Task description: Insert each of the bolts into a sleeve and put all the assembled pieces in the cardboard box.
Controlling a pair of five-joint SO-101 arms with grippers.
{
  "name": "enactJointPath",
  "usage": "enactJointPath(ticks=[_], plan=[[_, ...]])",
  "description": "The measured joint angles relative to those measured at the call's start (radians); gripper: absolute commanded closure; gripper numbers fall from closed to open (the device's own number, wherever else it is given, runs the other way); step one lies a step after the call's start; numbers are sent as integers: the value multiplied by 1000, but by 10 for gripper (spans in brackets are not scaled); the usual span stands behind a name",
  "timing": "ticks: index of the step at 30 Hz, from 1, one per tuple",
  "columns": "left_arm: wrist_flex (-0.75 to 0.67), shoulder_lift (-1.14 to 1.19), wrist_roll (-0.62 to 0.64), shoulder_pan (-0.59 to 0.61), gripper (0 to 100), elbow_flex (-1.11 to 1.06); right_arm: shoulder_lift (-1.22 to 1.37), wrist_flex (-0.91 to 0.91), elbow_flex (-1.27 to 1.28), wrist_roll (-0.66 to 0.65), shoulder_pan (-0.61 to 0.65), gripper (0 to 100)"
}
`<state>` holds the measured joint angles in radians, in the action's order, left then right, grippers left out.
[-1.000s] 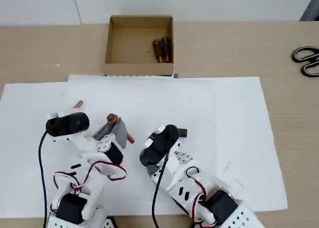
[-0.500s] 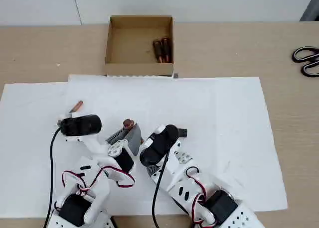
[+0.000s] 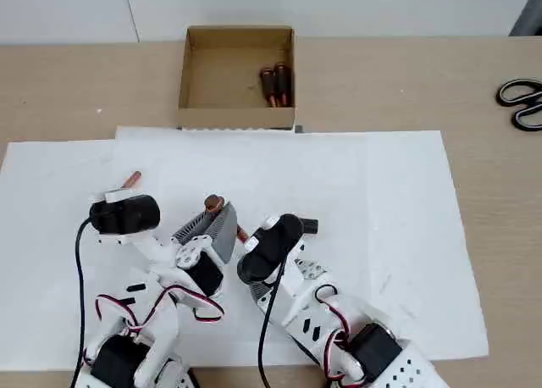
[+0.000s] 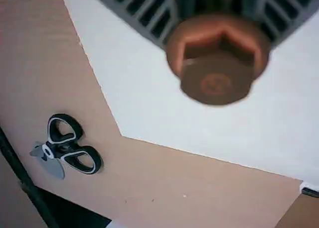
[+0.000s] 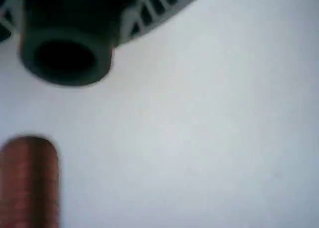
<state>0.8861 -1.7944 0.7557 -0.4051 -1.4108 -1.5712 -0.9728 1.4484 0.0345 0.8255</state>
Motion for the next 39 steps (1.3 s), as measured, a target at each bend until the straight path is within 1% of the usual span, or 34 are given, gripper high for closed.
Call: enactJointPath(ticks=[5,14,18,21,27,33,39], plan=[[48,-2,0,0,994,0,0,40,0,0,0,996],[49,-2,0,0,994,0,0,75,0,0,0,996],[51,-2,-6,-44,994,0,0,91,0,0,0,996],[78,-2,-3,-86,994,0,0,91,0,0,0,996],[80,-2,-3,-98,994,-17,0,112,0,-2,0,996],[118,-3,-55,-117,994,-52,0,161,2,-112,0,996],[153,-12,-84,-121,994,-69,3,189,6,-150,0,996]])
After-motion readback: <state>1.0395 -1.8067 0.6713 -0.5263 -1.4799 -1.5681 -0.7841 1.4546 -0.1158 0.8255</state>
